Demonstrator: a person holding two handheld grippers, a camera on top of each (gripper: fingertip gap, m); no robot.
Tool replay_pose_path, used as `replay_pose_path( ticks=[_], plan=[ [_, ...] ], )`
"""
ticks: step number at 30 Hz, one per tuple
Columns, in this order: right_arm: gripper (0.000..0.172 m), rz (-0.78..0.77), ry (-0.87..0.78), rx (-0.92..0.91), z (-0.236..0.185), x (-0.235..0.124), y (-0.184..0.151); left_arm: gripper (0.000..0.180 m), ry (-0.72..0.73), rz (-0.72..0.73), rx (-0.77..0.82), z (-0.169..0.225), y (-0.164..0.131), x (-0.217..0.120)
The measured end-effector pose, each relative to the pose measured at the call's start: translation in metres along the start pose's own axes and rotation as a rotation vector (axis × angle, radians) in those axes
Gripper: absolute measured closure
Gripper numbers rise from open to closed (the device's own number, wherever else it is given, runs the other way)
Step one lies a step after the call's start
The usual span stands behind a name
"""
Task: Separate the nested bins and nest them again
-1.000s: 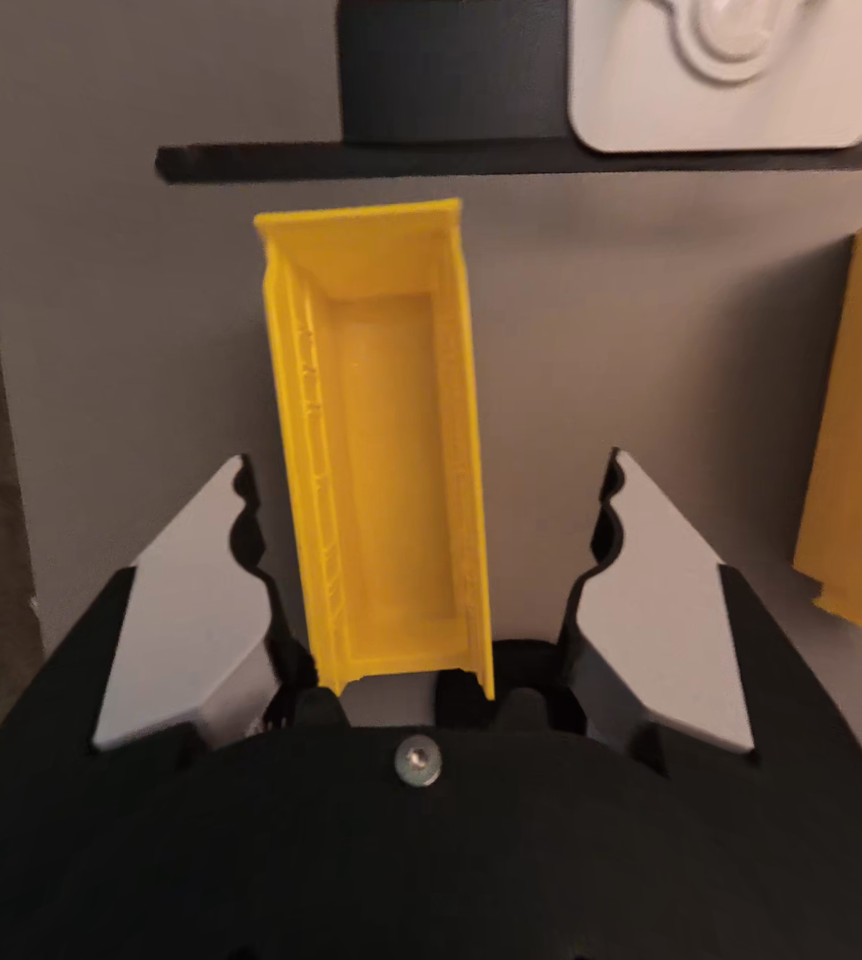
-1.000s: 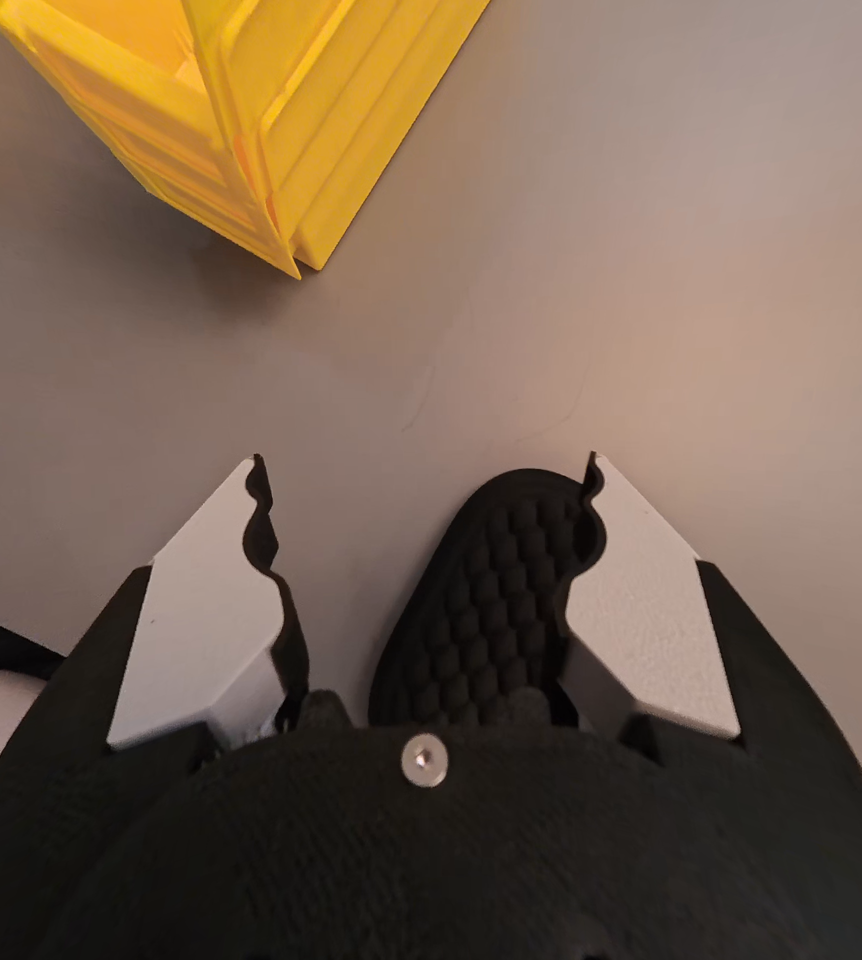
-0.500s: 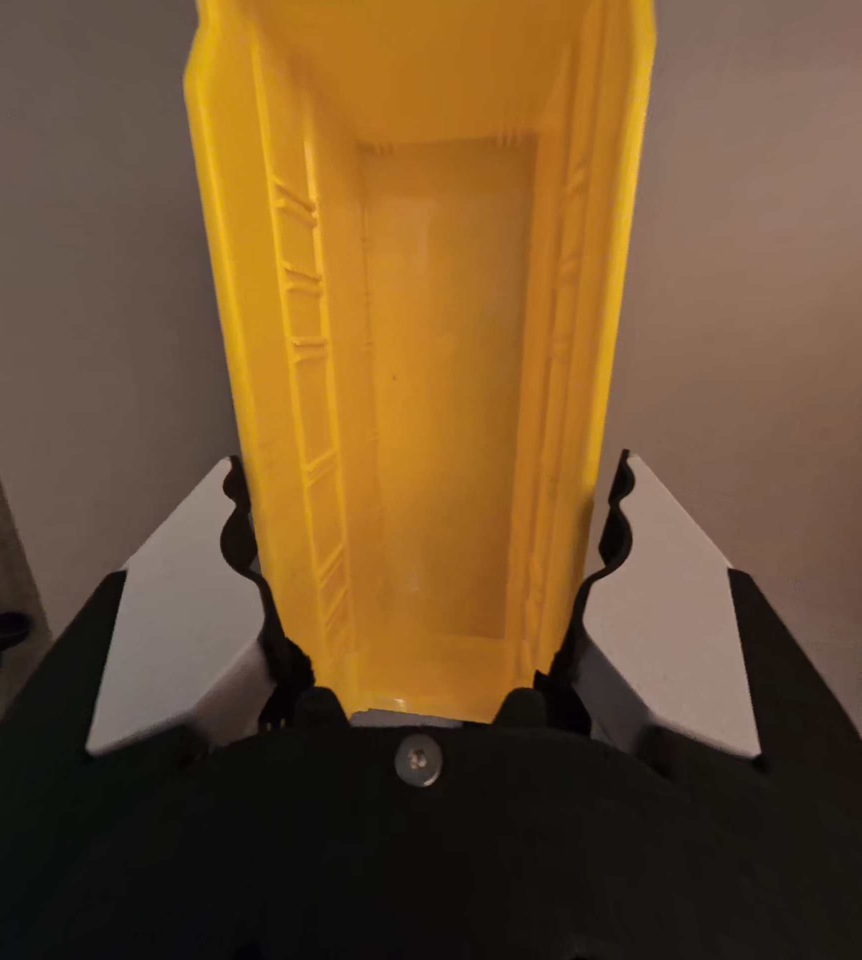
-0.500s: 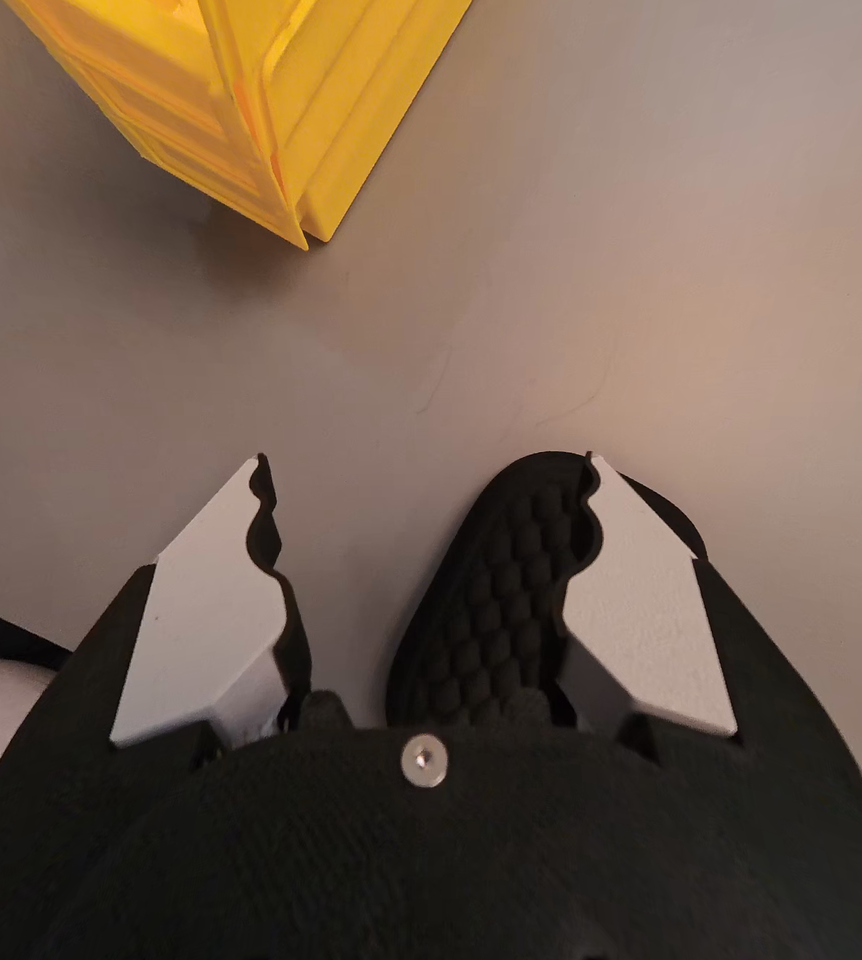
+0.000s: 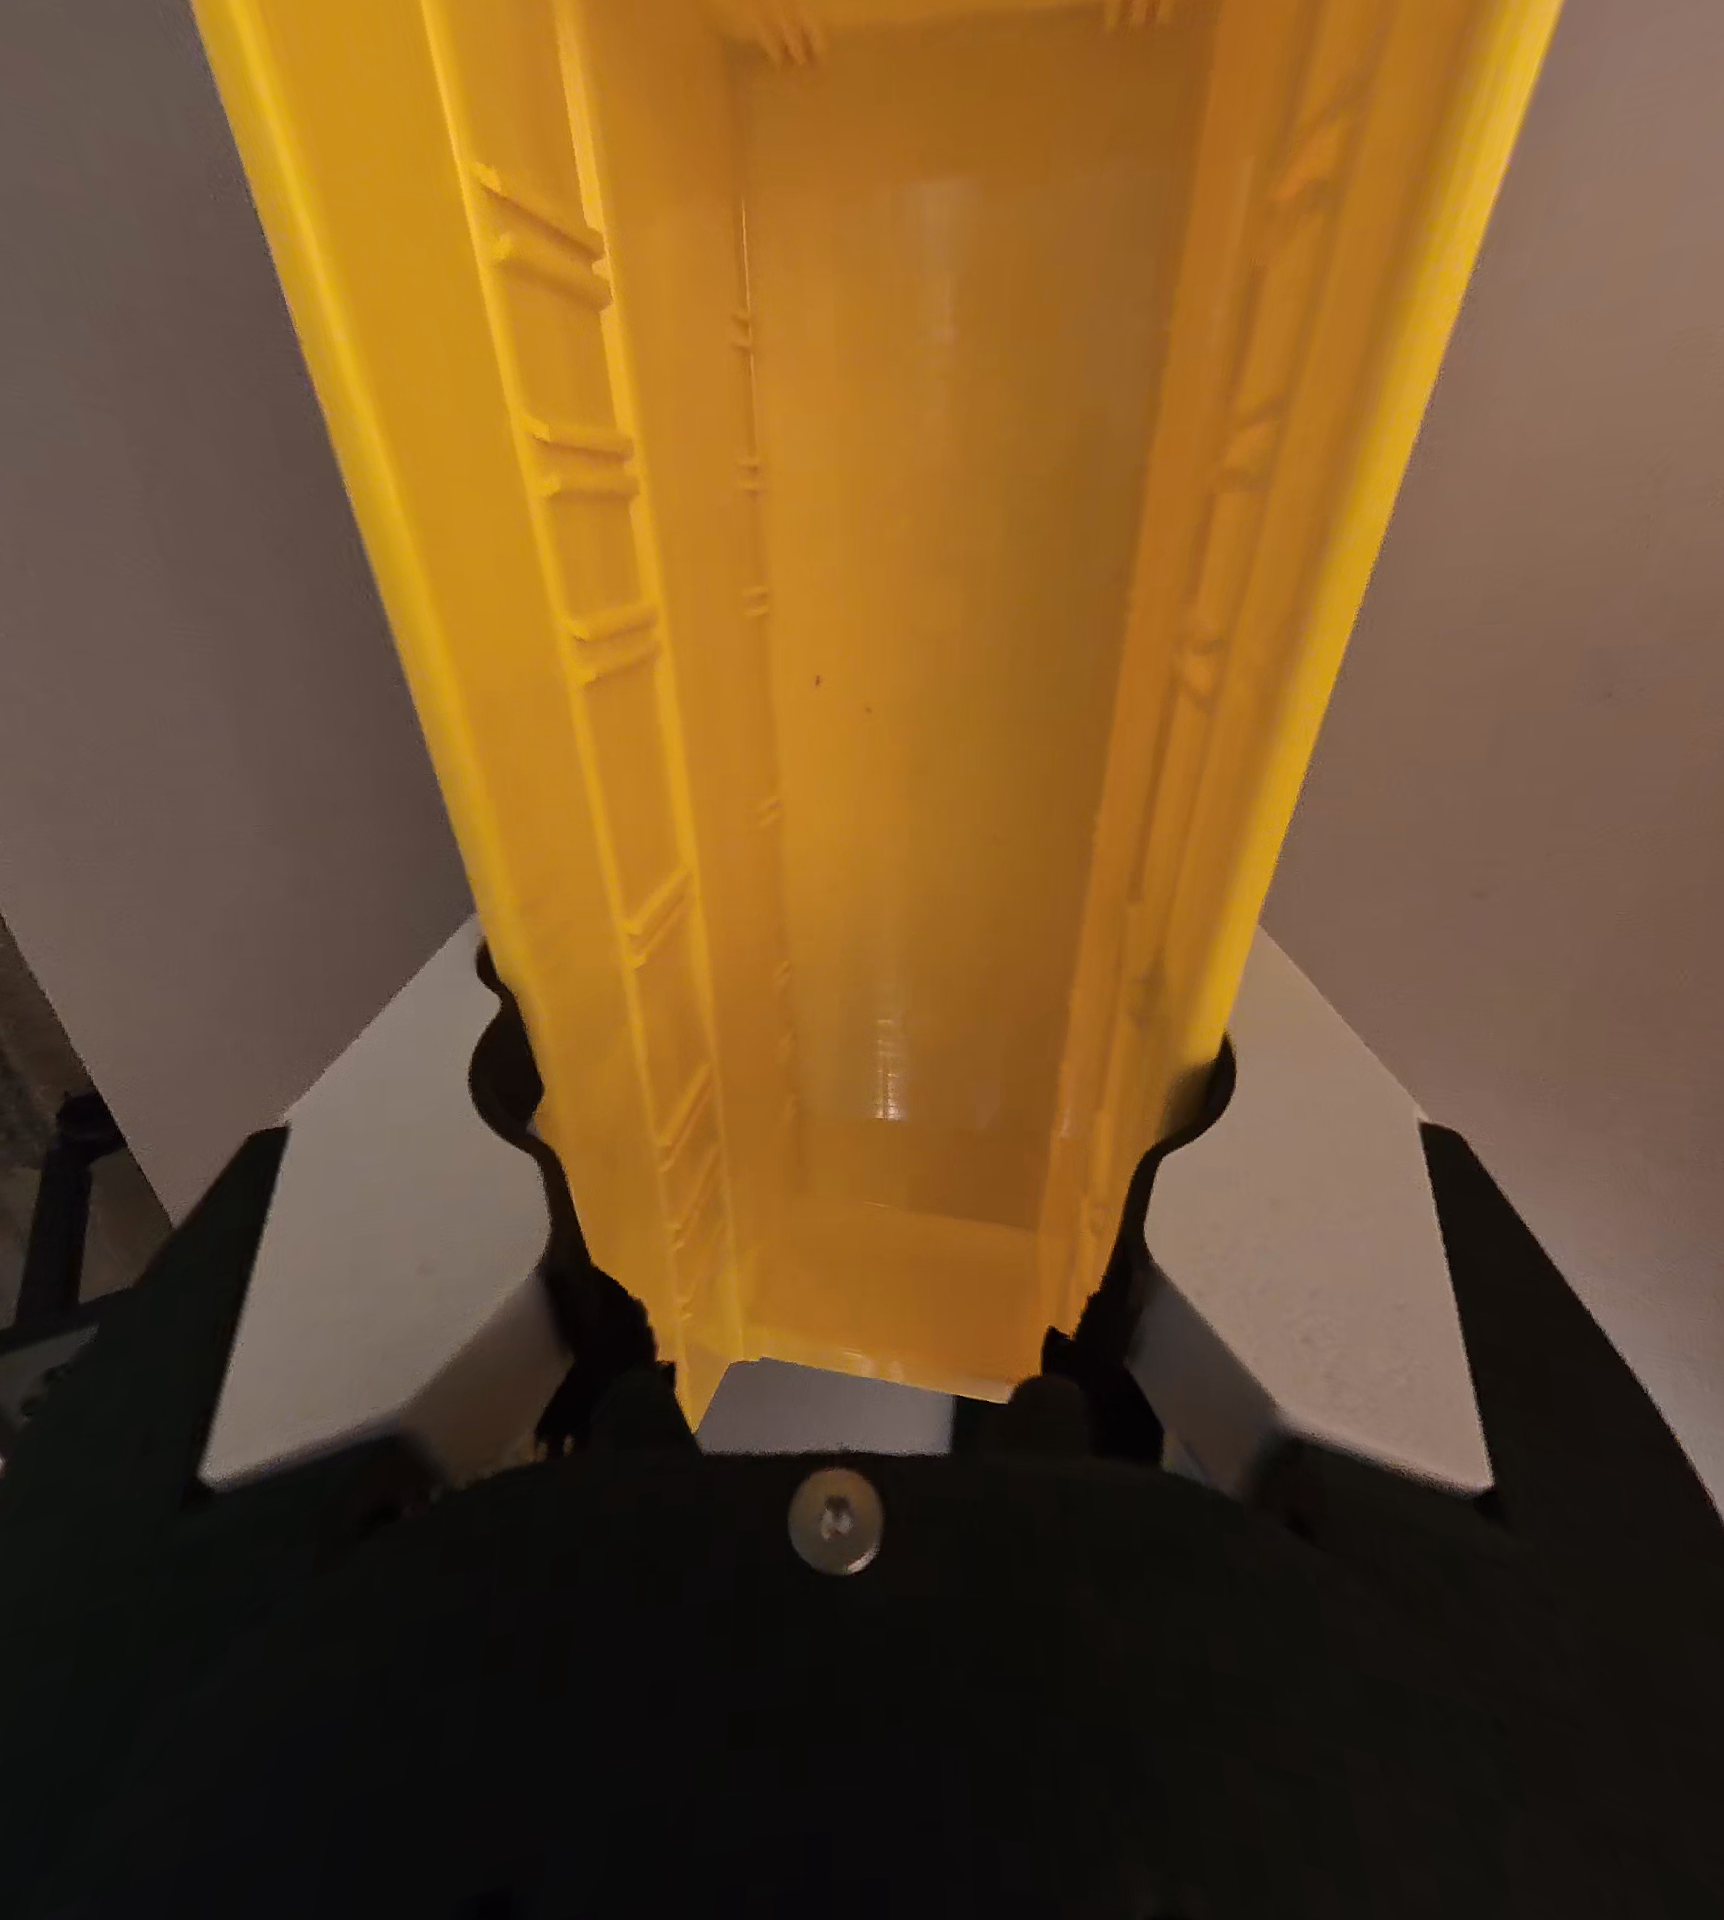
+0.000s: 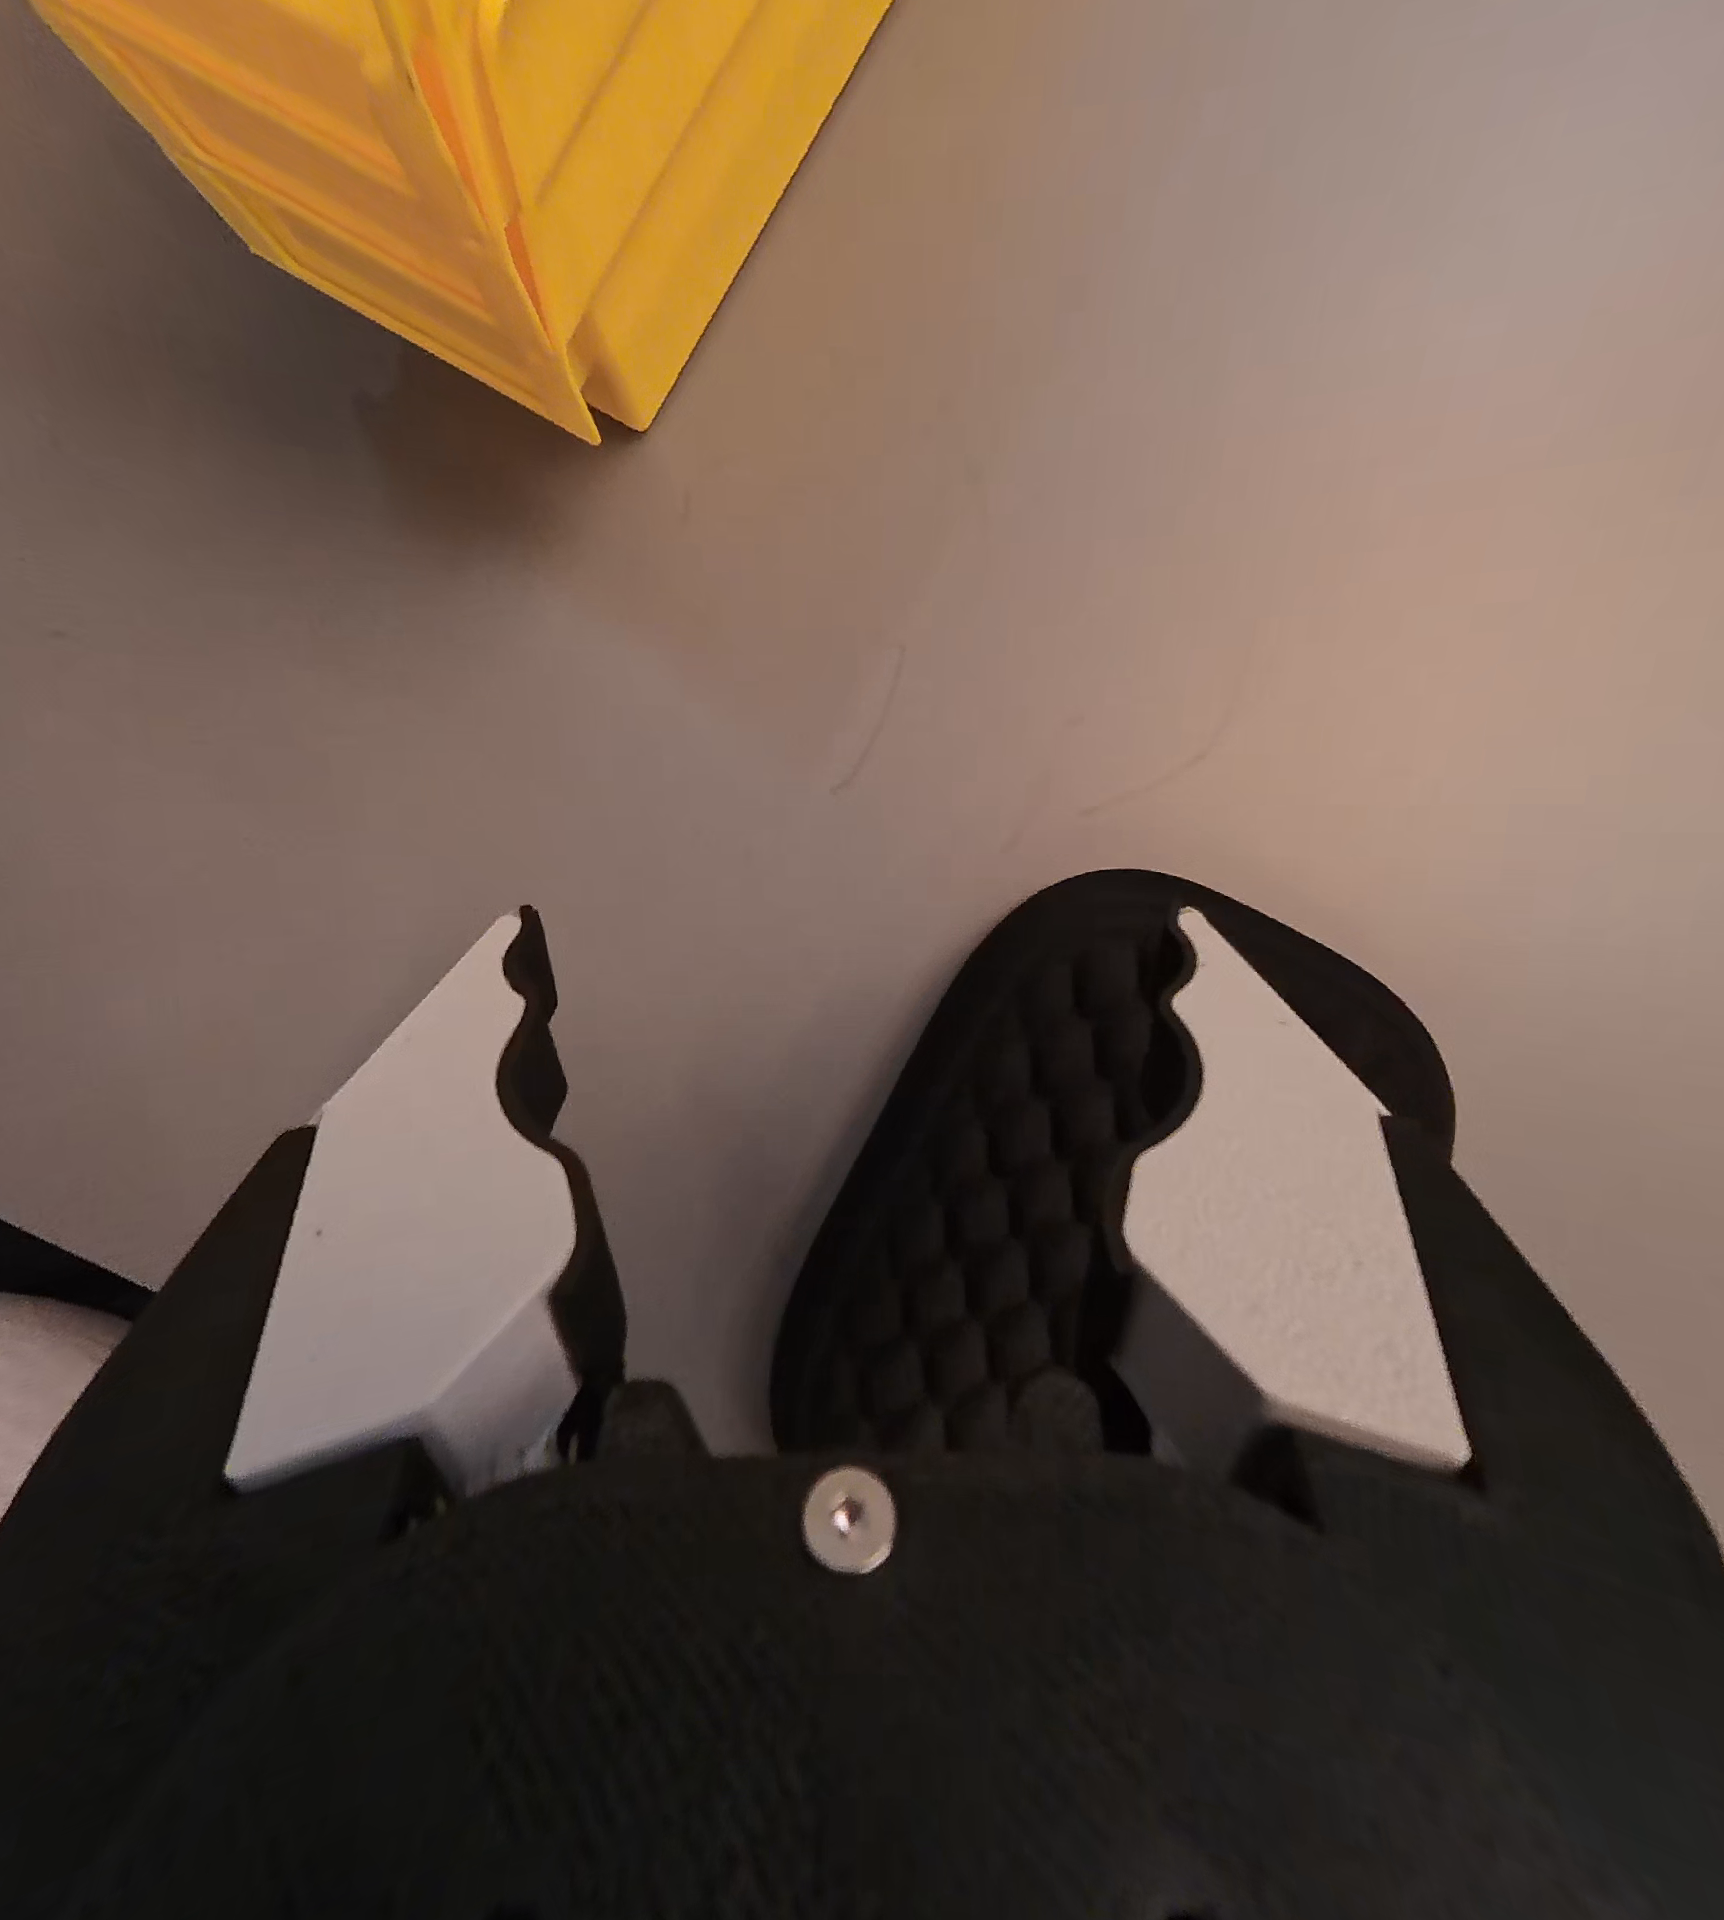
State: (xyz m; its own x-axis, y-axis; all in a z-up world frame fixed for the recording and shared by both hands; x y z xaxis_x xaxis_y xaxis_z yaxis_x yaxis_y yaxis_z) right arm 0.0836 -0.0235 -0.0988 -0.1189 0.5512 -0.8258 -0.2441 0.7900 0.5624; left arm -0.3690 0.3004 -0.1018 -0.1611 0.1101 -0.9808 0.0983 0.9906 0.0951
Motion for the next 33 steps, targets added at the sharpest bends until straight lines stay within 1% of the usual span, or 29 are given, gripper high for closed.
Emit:
replay_pose_path(
  ticks=[8,12,16,20,23,26,30,33],
  plan=[
    [0.057,-0.001,0.005,0.002,0.003,0.001,-0.002,0.064,-0.078,-0.025,-0.023,0.007,-0.002,-0.009],
    [0.057,0.005,0.009,0.008,0.004,0.001,-0.003,0.065,-0.055,-0.036,-0.012,0.007,-0.003,-0.021],
    [0.057,0.005,0.016,0.008,0.003,0.003,-0.003,0.064,-0.001,-0.029,0.019,0.009,-0.002,-0.043],
    [0.057,0.006,0.026,0.004,0.002,0.005,-0.003,0.065,0.042,-0.017,0.055,0.023,-0.001,-0.083],
    [0.057,0.01,0.035,0.0,0.0,0.006,-0.001,0.065,0.074,0.014,0.097,0.047,0.002,-0.123],
    [0.057,0.014,0.042,-0.007,-0.001,0.006,0.001,0.065,0.1,0.065,0.159,0.083,0.004,-0.168],
    [0.057,0.024,0.052,-0.01,-0.003,0.004,0.0,0.064,0.086,0.134,0.224,0.148,0.002,-0.226],
    [0.057,0.035,0.059,-0.005,-0.004,0.002,-0.003,0.064,0.023,0.156,0.259,0.202,-0.005,-0.252]
  ],
)
Point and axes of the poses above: each gripper's, where its closed fingertips meet, x out along the fingers, y out of its top, z = x × y across the jaws, the point moved 1 cm from there along -x, back along the fingers, and after that the axes turned 8 degrees about -x, right-handed, at the moved point
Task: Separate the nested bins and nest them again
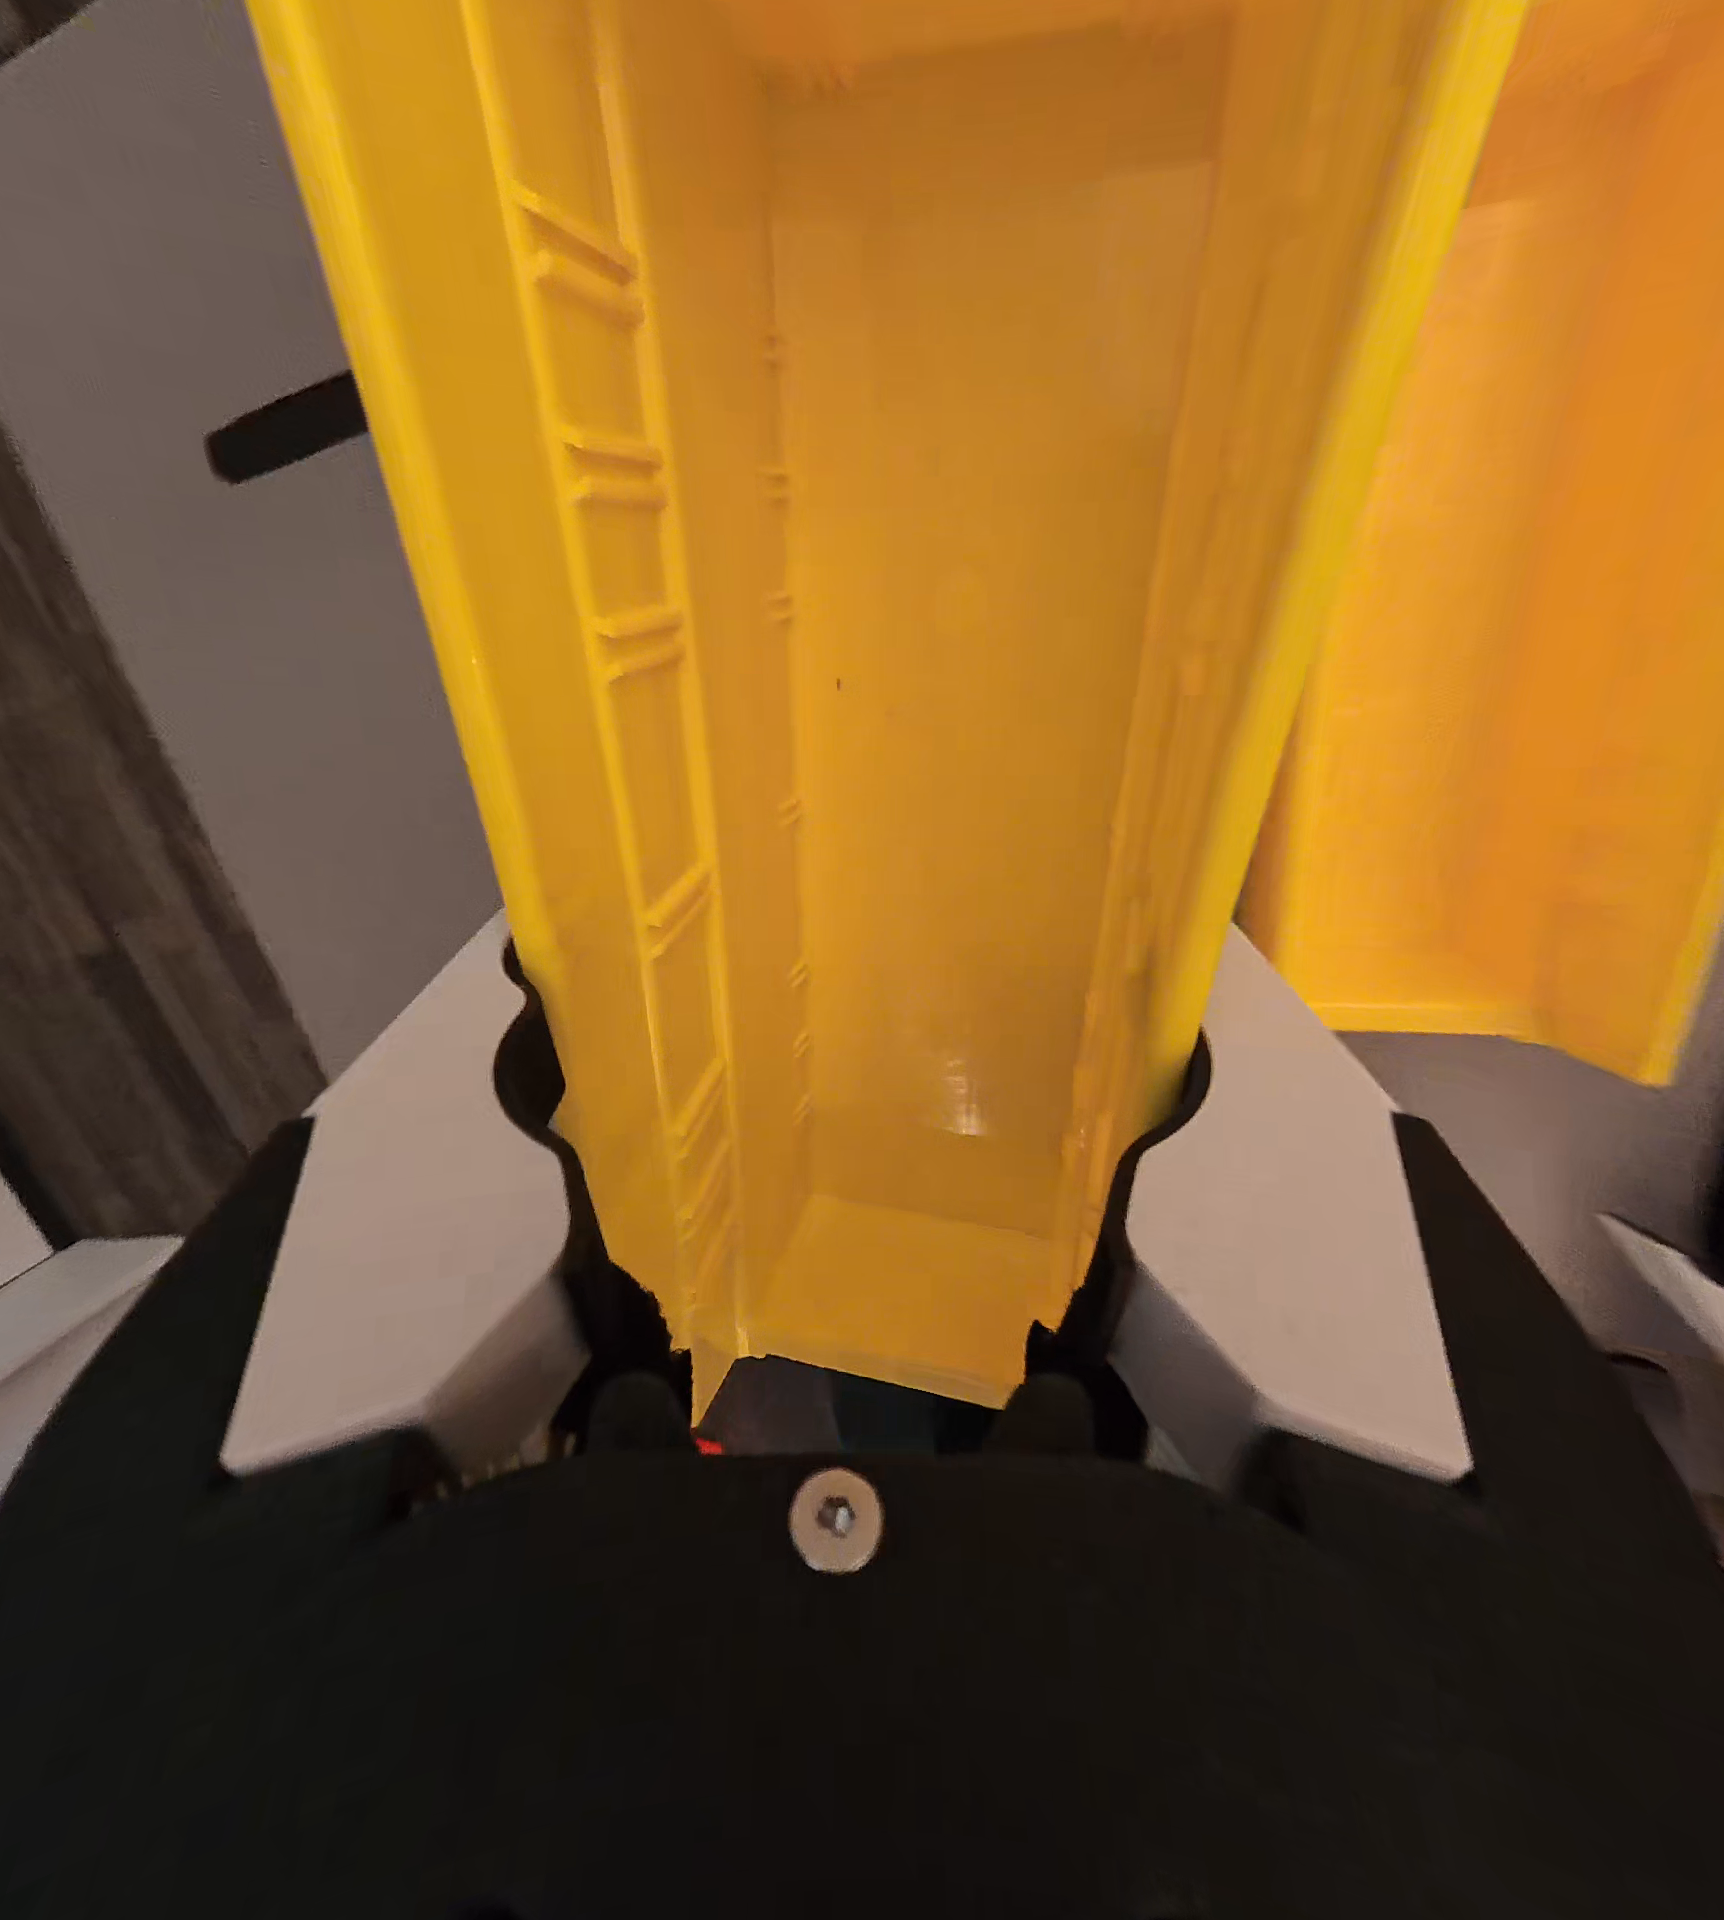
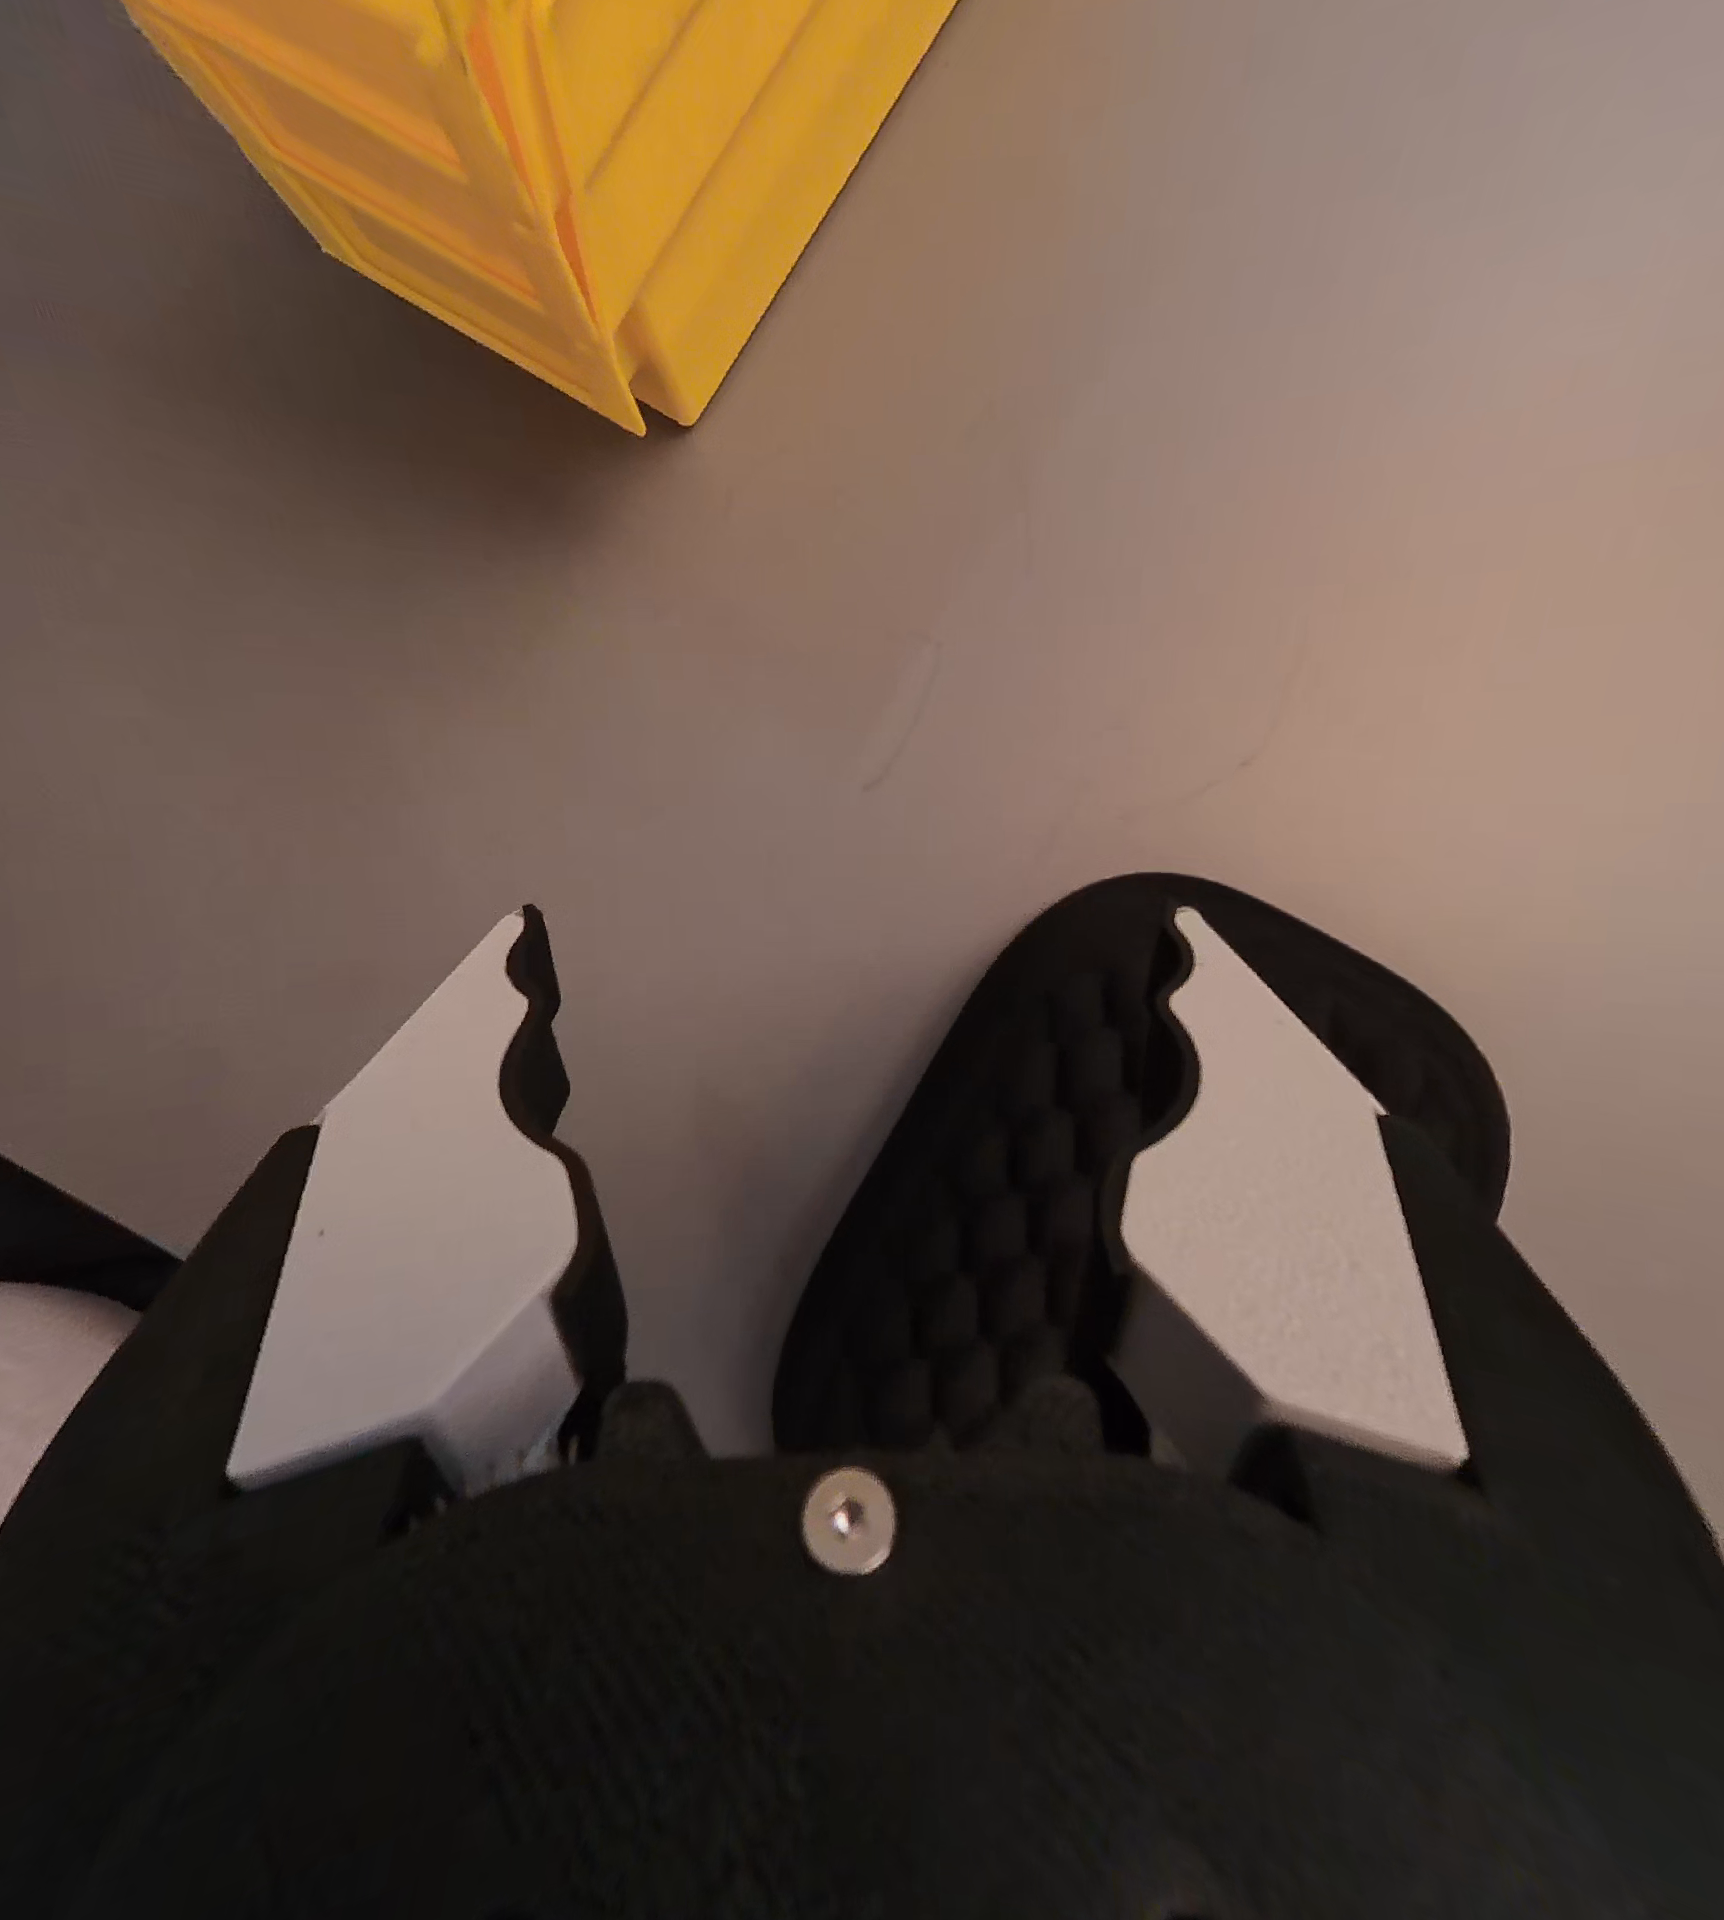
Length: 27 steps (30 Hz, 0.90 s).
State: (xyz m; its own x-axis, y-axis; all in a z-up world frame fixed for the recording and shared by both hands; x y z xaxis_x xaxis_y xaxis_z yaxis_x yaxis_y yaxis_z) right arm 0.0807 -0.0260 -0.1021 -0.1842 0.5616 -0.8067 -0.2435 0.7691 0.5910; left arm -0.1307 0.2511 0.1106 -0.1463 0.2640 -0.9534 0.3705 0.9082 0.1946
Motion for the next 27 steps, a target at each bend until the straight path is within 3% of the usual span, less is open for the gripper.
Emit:
replay_pose_path(
  ticks=[5,11,18,27],
  plan=[
    [0.058,0.014,0.0,0.012,0.003,-0.008,-0.007,0.065,-0.063,-0.003,0.023,0.067,0.006,-0.006],
    [0.059,0.077,-0.004,0.039,0.013,-0.022,-0.005,0.065,-0.077,-0.051,0.039,0.107,0.003,0.009],
    [0.059,0.096,0.015,0.051,0.018,-0.023,-0.011,0.063,-0.057,-0.076,0.035,0.133,-0.001,0.031],
    [0.059,0.117,0.036,0.079,0.027,-0.025,-0.025,0.063,-0.002,-0.091,-0.023,0.145,0.001,0.034]
  ],
)
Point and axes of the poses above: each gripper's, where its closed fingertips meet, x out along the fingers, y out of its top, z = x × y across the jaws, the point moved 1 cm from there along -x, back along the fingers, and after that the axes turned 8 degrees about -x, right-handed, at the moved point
